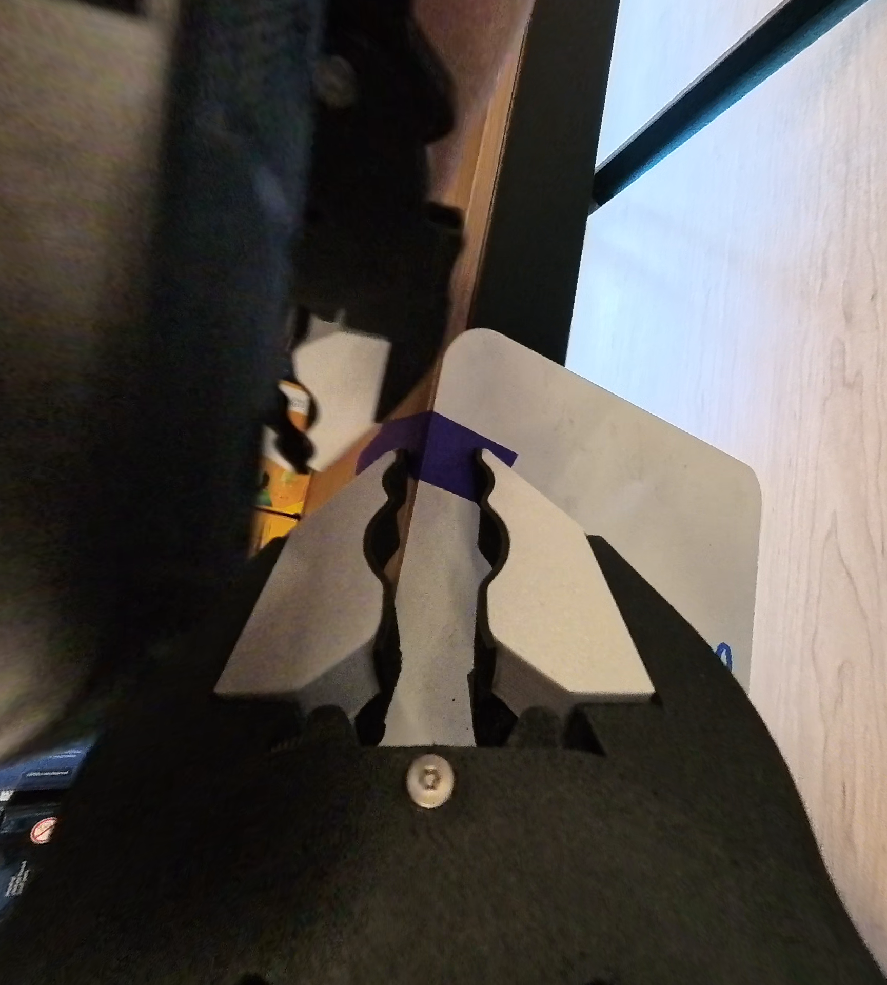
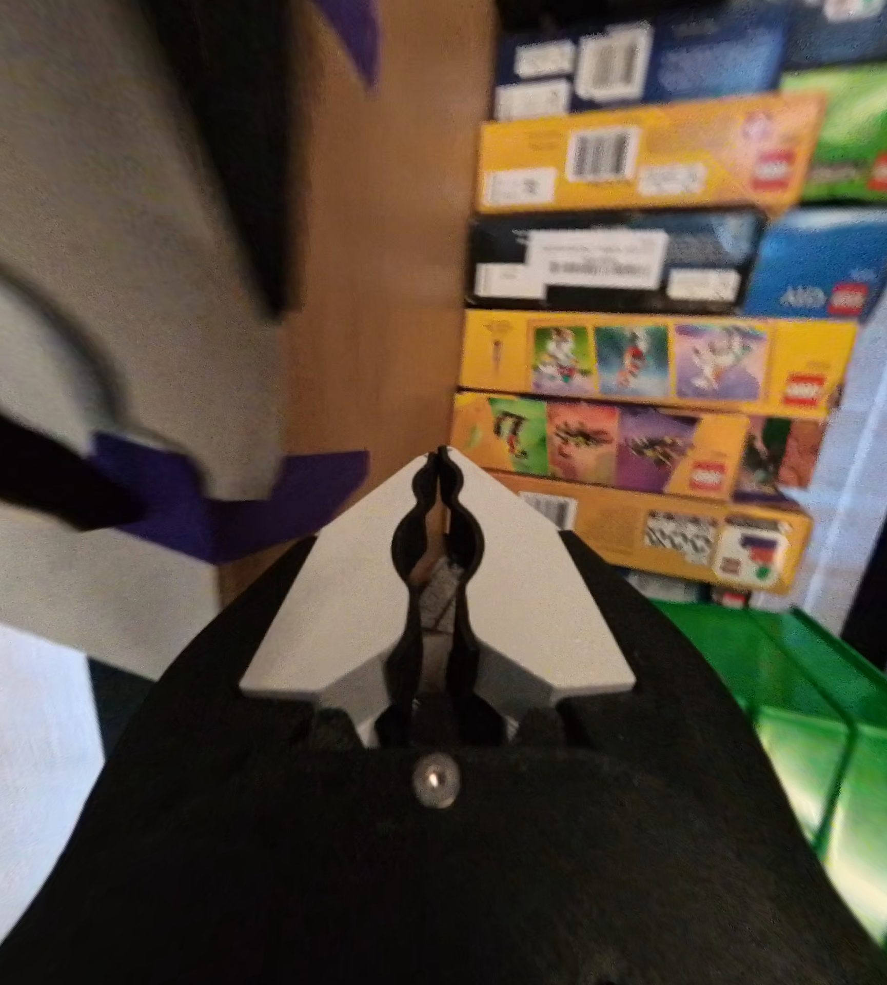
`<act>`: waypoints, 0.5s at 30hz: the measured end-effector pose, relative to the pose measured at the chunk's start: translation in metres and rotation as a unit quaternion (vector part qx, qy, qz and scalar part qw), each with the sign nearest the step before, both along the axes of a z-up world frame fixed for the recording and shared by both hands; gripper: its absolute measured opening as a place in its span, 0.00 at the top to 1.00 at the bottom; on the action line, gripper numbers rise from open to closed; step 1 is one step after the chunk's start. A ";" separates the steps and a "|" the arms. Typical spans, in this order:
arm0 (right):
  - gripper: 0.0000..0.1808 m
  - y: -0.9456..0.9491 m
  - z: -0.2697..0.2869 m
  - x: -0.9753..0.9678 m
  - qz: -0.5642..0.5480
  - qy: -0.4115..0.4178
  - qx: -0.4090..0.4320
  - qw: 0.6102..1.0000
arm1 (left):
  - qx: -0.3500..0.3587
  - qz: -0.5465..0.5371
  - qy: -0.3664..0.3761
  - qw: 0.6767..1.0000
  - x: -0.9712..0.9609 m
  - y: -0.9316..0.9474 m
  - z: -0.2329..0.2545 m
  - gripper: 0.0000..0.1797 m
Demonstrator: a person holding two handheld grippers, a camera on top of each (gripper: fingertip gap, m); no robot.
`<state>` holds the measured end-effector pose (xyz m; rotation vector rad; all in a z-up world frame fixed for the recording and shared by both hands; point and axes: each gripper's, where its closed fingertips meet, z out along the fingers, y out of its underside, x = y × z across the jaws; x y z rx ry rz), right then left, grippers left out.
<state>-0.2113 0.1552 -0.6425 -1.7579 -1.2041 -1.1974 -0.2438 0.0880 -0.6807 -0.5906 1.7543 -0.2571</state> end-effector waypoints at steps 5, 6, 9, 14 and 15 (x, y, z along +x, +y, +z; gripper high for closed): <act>1.00 0.005 -0.026 -0.001 -0.003 0.062 -0.075 0.995 | 0.003 0.000 -0.003 1.000 0.000 0.000 0.000 0.87; 1.00 0.004 -0.026 -0.001 -0.003 0.078 -0.087 0.993 | 0.004 0.000 -0.003 1.000 0.000 0.000 0.000 0.87; 1.00 -0.004 -0.026 0.019 -0.061 0.097 -0.091 0.989 | 0.002 0.000 -0.003 1.000 0.000 0.000 0.000 0.87; 1.00 -0.001 -0.026 0.006 -0.041 0.116 -0.066 0.990 | 0.006 0.000 -0.006 1.000 0.000 0.000 0.000 0.87; 1.00 -0.001 -0.025 0.004 -0.037 0.111 -0.057 0.991 | 0.005 0.000 -0.006 1.000 0.000 0.000 0.000 0.87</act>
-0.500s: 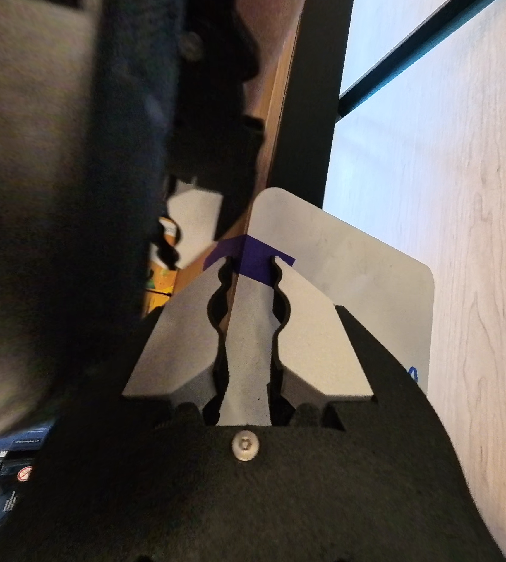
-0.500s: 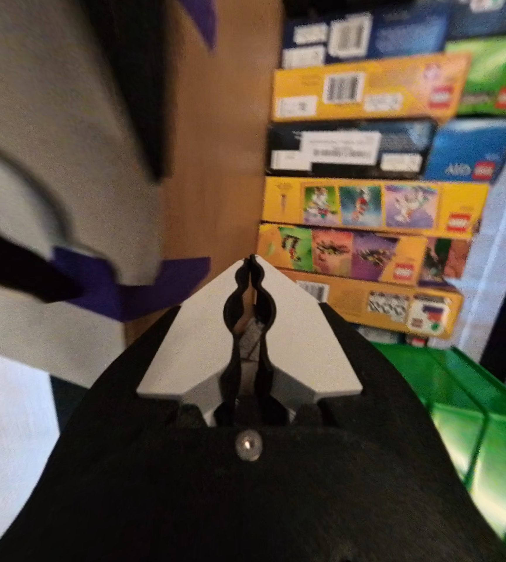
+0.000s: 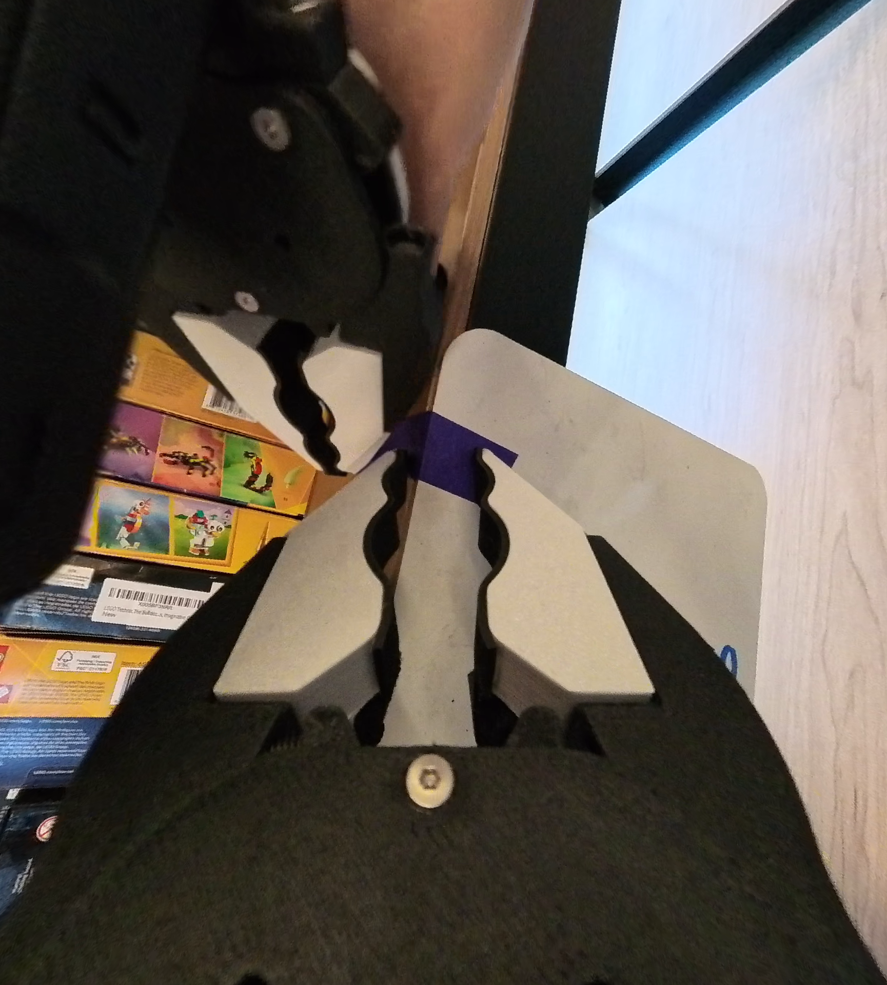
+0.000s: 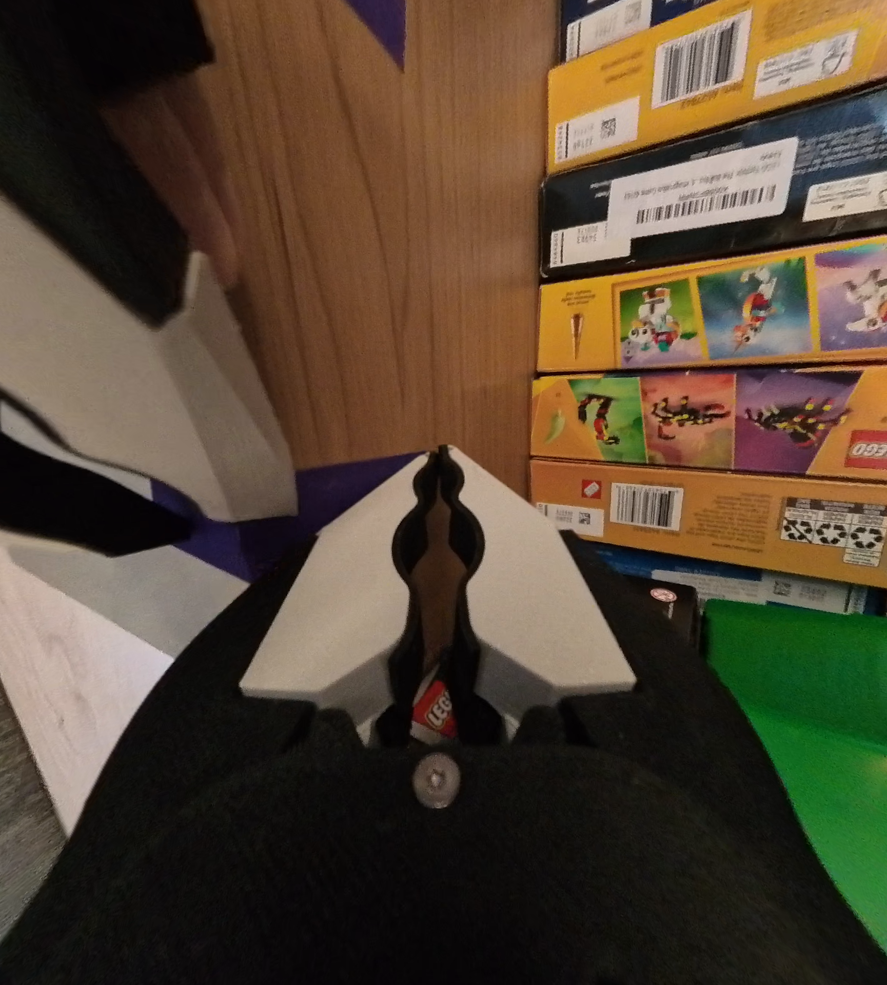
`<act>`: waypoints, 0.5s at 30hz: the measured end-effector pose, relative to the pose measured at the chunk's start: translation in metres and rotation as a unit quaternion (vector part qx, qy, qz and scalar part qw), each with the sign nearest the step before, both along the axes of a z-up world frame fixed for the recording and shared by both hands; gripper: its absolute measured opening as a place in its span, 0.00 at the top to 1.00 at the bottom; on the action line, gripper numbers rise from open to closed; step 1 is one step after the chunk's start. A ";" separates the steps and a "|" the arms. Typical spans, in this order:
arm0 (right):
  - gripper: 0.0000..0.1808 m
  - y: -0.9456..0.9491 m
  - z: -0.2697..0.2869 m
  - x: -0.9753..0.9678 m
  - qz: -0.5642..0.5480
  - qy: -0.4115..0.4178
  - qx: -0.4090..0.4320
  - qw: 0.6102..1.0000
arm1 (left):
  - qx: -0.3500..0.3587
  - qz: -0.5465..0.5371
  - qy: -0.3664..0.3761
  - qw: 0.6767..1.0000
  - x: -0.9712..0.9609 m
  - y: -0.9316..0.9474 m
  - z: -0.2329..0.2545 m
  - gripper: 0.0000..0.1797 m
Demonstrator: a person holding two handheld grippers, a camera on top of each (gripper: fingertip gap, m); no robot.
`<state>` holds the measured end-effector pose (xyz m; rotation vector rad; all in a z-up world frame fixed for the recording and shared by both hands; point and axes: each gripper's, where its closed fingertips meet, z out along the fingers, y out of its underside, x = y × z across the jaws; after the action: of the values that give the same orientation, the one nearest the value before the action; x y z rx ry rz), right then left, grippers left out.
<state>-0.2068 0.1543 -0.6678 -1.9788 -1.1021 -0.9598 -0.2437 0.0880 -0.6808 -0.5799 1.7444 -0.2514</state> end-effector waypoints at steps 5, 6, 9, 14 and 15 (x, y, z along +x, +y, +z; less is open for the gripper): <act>1.00 -0.023 0.002 0.002 0.025 -0.015 0.032 0.999 | -0.002 -0.001 0.001 1.000 0.000 0.000 0.000 0.87; 1.00 -0.025 0.002 -0.004 0.042 -0.011 0.040 0.998 | -0.001 -0.001 0.000 1.000 0.000 0.000 0.000 0.87; 1.00 -0.029 0.004 -0.025 0.086 -0.033 0.055 0.994 | -0.001 0.000 -0.002 1.000 0.000 0.000 0.000 0.87; 1.00 -0.033 0.004 -0.022 0.053 0.046 0.073 0.995 | -0.026 0.006 0.004 1.000 0.000 -0.001 0.000 0.85; 1.00 -0.033 0.004 -0.022 0.056 0.062 0.074 0.994 | -0.038 0.007 -0.004 0.999 0.000 -0.001 0.002 0.83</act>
<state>-0.2290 0.1212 -0.6642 -1.8129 -1.0309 -0.8243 -0.2442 0.0870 -0.6793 -0.6454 1.7289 -0.3101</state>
